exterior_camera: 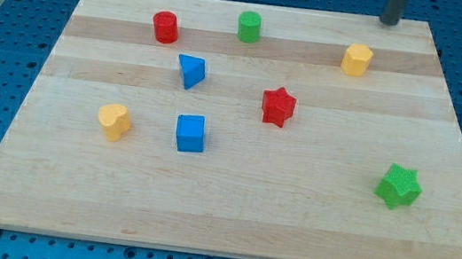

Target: Move the blue triangle towards the top left corner

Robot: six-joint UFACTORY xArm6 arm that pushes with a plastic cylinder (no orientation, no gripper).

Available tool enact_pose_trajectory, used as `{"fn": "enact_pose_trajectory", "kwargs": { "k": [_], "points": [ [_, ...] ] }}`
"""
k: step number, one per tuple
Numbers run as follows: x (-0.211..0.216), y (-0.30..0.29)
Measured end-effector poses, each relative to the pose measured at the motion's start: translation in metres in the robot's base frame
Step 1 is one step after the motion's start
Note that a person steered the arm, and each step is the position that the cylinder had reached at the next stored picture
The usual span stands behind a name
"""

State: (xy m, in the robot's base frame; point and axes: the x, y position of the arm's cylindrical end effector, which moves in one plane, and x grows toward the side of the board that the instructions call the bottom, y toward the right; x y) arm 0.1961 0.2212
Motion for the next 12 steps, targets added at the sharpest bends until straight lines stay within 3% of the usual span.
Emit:
{"fn": "enact_pose_trajectory", "kwargs": {
  "k": [1,2,4,5,7,8,11,12],
  "points": [
    [0.000,-0.013],
    [0.008,-0.094],
    [0.028,-0.129],
    [0.071,-0.160],
    [0.093,-0.186],
    [0.143,-0.244],
    [0.195,-0.254],
    [0.195,-0.290]
  ]
}}
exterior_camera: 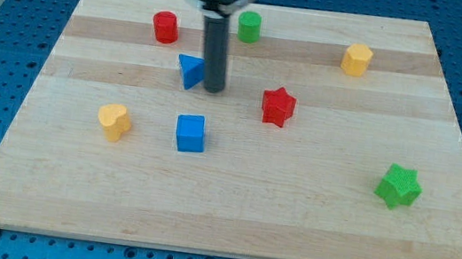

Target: Move the blue triangle towards the top left corner

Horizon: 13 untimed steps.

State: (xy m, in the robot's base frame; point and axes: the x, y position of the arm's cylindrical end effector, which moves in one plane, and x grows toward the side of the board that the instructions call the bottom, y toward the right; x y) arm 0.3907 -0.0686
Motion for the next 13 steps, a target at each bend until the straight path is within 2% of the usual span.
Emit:
{"fn": "enact_pose_trajectory", "kwargs": {
  "k": [2,5,6,8,9,13],
  "points": [
    [0.000,-0.028],
    [0.002,-0.009],
    [-0.013,-0.015],
    [-0.057,-0.061],
    [-0.061,-0.092],
    [-0.059,-0.143]
  ]
}}
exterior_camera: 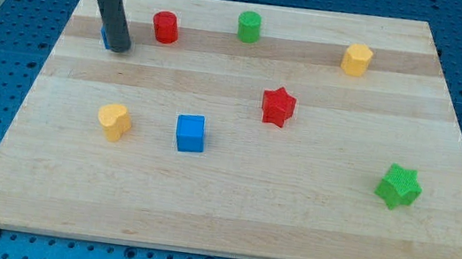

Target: Move the blue triangle towards the top left corner

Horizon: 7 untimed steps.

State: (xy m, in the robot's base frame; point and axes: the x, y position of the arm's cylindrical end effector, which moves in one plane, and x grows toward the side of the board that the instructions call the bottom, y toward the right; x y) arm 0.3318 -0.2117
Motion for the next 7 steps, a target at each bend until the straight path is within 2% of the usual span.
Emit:
{"fn": "enact_pose_trajectory", "kwargs": {
  "k": [2,7],
  "points": [
    [0.000,-0.047],
    [-0.001,-0.023]
  ]
}}
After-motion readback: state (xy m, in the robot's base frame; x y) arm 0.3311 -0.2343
